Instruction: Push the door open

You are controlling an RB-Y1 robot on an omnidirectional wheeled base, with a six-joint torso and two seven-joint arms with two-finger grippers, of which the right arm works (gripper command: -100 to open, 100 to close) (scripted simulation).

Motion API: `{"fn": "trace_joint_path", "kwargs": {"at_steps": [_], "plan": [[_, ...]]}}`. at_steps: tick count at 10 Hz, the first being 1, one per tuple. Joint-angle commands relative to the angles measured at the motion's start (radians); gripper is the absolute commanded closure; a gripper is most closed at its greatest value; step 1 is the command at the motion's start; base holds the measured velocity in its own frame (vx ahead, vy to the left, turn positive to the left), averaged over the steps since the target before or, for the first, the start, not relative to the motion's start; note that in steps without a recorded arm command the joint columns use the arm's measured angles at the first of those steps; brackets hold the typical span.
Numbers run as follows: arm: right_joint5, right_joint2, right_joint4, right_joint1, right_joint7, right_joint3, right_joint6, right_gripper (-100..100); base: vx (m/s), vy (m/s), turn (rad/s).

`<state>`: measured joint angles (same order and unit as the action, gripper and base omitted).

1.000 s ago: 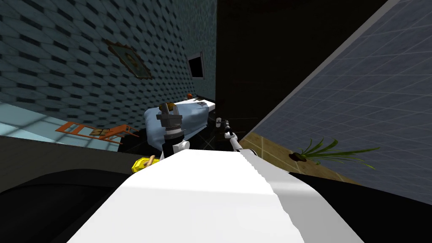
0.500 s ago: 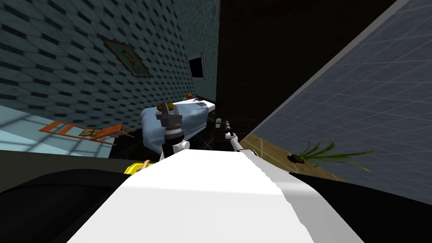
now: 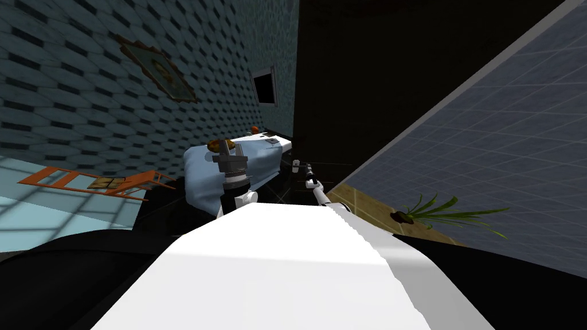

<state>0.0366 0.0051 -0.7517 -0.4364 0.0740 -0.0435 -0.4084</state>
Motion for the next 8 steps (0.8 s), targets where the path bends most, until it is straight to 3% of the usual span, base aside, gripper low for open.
{"fn": "trace_joint_path", "kwargs": {"at_steps": [1, 4, 5, 8], "plan": [[0.005, -0.028, 0.001, -0.005, -0.006, -0.013, -0.010, 100, 0.033, -0.008, -0.006], [0.065, -0.041, -0.003, 0.000, 0.042, 0.011, -0.011, 100, 0.147, 0.006, -0.114], [0.065, -0.041, -0.003, 0.000, 0.042, 0.011, -0.011, 100, 0.115, 0.042, -0.030], [0.120, -0.036, -0.006, 0.004, 0.086, 0.033, -0.012, 100, 0.142, 0.045, -0.103]]}}
